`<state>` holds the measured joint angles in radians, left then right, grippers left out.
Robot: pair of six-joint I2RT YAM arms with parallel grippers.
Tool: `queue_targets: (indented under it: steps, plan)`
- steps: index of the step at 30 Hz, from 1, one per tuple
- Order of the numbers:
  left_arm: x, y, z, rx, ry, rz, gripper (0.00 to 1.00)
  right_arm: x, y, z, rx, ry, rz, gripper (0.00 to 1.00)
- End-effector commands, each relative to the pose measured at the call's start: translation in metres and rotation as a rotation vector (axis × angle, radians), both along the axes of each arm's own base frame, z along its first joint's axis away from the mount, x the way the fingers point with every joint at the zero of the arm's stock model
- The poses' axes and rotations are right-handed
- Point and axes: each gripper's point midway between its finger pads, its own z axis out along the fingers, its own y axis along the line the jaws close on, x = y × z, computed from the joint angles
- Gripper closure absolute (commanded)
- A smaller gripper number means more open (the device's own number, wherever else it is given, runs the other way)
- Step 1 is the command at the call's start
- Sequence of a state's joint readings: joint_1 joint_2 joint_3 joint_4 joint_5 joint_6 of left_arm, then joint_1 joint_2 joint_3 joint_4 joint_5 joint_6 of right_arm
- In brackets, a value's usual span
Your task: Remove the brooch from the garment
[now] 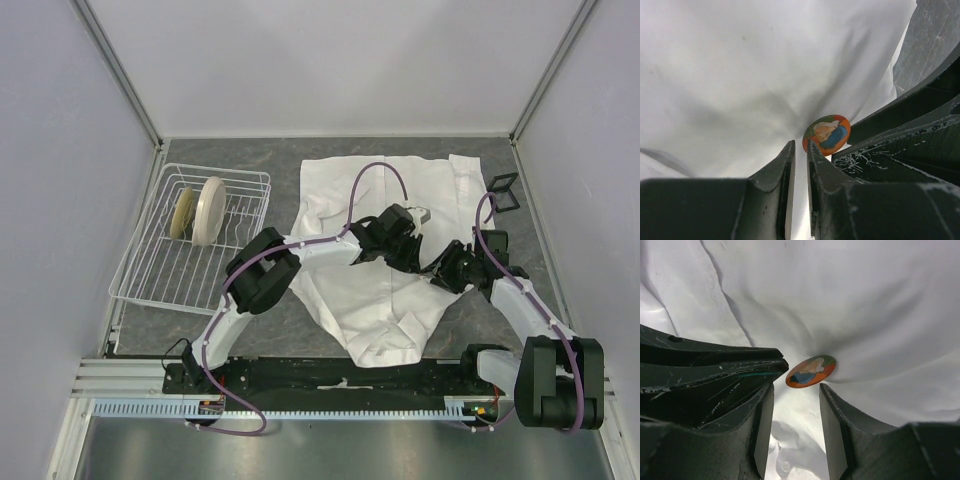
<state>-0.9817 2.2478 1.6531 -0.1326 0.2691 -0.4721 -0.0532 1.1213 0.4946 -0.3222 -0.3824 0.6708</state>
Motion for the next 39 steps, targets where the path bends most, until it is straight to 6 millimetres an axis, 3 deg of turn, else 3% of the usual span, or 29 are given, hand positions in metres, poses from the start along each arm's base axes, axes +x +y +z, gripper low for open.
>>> queue_targets:
  steps: [1, 7, 14, 20, 24, 29, 39]
  plan:
    - [0.003, -0.009, 0.007, -0.034, 0.02, 0.004, 0.78, 0.013, -0.008, 0.016, -0.058, -0.068, 0.0, 0.51]
    - [0.001, -0.007, 0.015, -0.04, 0.016, 0.003, 0.76, 0.021, -0.003, 0.025, -0.028, -0.105, 0.007, 0.49]
    - [0.003, 0.011, 0.02, -0.017, -0.041, 0.039, 0.68, 0.027, 0.01, 0.029, 0.072, -0.108, 0.004, 0.5]
    - [-0.001, 0.016, 0.021, -0.033, -0.041, 0.042, 0.49, 0.032, 0.01, 0.027, 0.08, -0.107, -0.001, 0.5]
    - [-0.006, 0.006, 0.032, -0.099, -0.041, -0.002, 0.42, 0.034, 0.008, 0.025, 0.064, -0.104, -0.001, 0.5]
    - [-0.012, -0.004, 0.04, -0.152, -0.013, -0.04, 0.41, 0.032, -0.002, 0.03, -0.004, -0.11, -0.021, 0.5]
    - [-0.012, -0.012, 0.036, -0.15, 0.0, -0.057, 0.43, 0.016, -0.023, 0.035, -0.134, -0.089, -0.057, 0.51]
